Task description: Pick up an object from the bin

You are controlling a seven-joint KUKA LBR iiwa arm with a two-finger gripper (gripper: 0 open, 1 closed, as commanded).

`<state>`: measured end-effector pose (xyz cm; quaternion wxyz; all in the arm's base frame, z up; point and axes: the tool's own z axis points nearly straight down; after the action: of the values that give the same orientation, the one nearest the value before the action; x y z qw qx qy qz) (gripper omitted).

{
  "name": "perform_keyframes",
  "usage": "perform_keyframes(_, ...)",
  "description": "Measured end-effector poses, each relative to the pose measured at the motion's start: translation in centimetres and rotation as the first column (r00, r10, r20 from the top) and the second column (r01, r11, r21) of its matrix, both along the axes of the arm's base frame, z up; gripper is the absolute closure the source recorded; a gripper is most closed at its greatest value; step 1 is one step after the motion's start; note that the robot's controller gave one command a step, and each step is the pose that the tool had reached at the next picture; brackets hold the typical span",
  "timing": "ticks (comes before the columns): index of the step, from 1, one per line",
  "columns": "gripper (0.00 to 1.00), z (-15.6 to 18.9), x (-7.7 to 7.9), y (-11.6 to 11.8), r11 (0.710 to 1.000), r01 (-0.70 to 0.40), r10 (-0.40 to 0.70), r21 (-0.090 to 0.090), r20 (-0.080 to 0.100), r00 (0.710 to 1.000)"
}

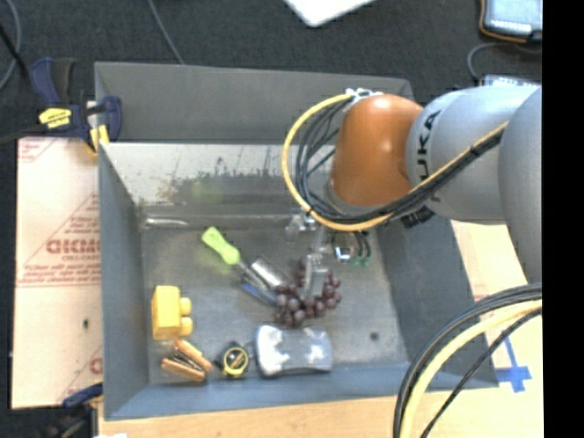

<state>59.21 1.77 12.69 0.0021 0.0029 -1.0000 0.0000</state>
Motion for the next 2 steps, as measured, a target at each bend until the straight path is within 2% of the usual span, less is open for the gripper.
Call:
perform_keyframes(1,0.00,0.5,0.1,0.0,1.000,0.000,0.000,0.000,0.007,1.000)
perform_keyframes(2,0.00,-2.4,-4.6,0.4,1.000,-0.024,0.024,-0.001,0.010,1.000)
